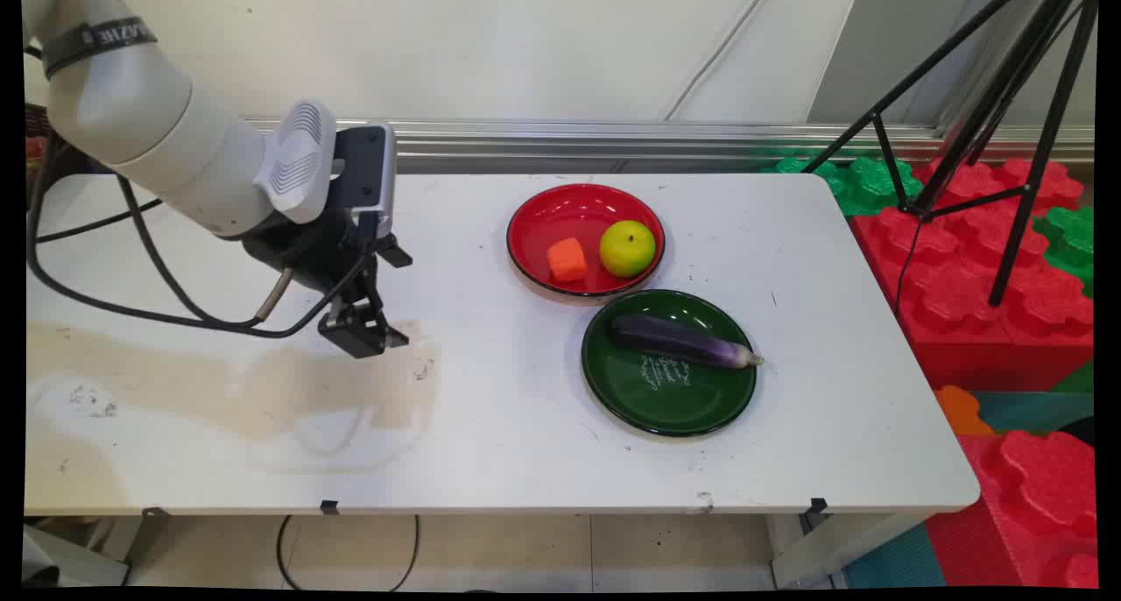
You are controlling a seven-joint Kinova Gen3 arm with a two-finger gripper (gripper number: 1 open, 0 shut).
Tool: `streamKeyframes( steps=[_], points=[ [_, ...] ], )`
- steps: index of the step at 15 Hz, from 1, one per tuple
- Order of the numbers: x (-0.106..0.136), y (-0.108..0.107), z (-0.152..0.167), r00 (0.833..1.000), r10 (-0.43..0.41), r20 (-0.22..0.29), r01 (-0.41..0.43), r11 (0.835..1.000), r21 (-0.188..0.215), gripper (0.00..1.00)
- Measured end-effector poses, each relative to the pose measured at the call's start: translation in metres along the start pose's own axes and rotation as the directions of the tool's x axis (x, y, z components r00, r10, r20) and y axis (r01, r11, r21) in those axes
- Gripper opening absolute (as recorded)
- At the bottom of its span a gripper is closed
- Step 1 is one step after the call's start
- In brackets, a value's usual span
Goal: Pick up the eggplant from the green plate
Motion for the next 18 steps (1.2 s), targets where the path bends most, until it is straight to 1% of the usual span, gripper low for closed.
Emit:
streamKeyframes(
  steps=[3, 6, 9, 11, 13, 15, 18],
  points=[
    [0.006, -0.002, -0.001, 1.0, 0.001, -0.008, 0.0, 1.0, 0.016, 1.0],
    [0.016, -0.007, -0.002, 1.0, -0.01, -0.021, 0.011, 0.999, 0.04, 1.0],
    [0.032, -0.021, -0.001, 0.999, -0.024, -0.049, 0.028, 0.997, 0.078, 1.0],
    [0.042, -0.029, 0.001, 0.998, -0.023, -0.062, 0.029, 0.995, 0.095, 1.0],
    [0.06, -0.042, 0.006, 0.996, -0.012, -0.085, 0.022, 0.994, 0.111, 1.0],
    [0.079, -0.052, 0.014, 0.994, 0.004, -0.105, 0.008, 0.994, 0.11, 1.0],
    [0.106, -0.058, 0.025, 0.991, 0.03, -0.131, -0.018, 0.996, 0.088, 1.0]
  ],
)
